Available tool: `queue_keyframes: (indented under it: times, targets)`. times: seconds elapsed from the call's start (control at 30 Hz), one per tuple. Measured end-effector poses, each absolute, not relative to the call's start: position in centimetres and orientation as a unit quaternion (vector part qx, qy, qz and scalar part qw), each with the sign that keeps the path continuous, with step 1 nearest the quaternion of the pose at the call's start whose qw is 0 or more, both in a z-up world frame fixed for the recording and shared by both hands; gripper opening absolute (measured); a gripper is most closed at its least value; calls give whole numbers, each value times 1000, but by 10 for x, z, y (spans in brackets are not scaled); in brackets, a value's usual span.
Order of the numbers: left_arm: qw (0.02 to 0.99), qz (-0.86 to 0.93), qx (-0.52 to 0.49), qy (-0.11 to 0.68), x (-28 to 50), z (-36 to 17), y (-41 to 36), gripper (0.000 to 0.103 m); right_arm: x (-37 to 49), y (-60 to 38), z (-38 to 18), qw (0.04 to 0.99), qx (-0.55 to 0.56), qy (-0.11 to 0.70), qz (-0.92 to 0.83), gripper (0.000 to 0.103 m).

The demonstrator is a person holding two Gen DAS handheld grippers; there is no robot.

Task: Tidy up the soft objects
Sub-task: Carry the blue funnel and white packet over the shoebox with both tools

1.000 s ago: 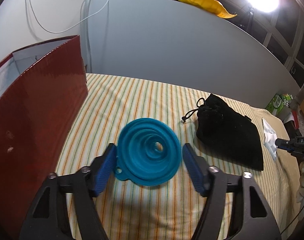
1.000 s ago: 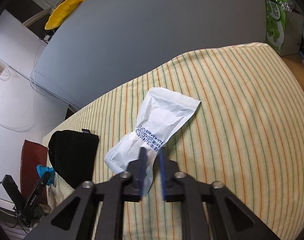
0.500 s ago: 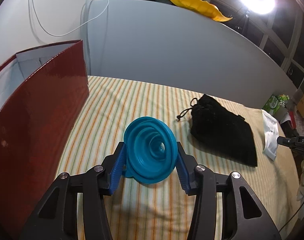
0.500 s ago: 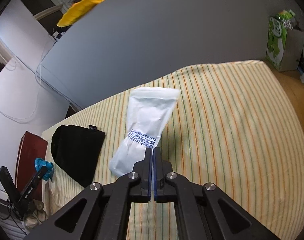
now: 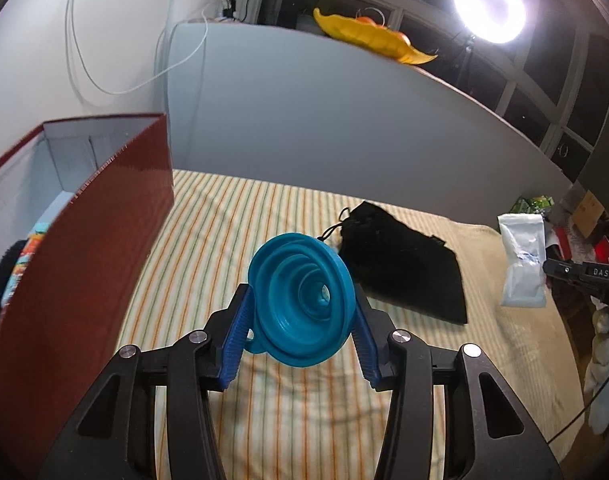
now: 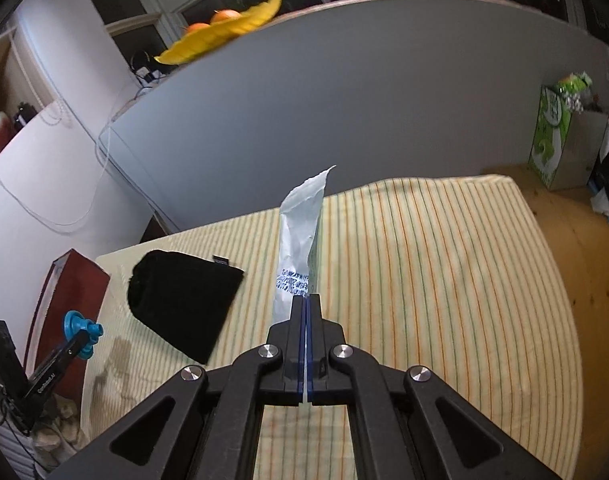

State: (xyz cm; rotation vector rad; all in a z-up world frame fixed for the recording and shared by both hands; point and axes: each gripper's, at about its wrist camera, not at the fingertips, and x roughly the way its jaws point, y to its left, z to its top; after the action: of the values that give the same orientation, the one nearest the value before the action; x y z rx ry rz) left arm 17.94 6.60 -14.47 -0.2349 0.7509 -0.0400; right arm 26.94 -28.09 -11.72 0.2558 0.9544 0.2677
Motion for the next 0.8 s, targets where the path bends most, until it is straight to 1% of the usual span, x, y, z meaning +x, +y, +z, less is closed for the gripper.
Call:
queue_keyframes:
  times: [0.17,0.43,0.63,0.8]
  targets:
    - [927,-23,-119,355,166,-133,66,46,259,-270,-104,877,112,446,142,0]
    - [936,-23,-119,330,138,-101,80,46,238,-234,-66,888,83,413,184,0]
    - [943,3,-120,309,107,-78,106,46,226,-187,-40,887,64,392,236,0]
    - [946,35,-112,303,88,-71,133,46,224,-139,-27,876,49,389,281,0]
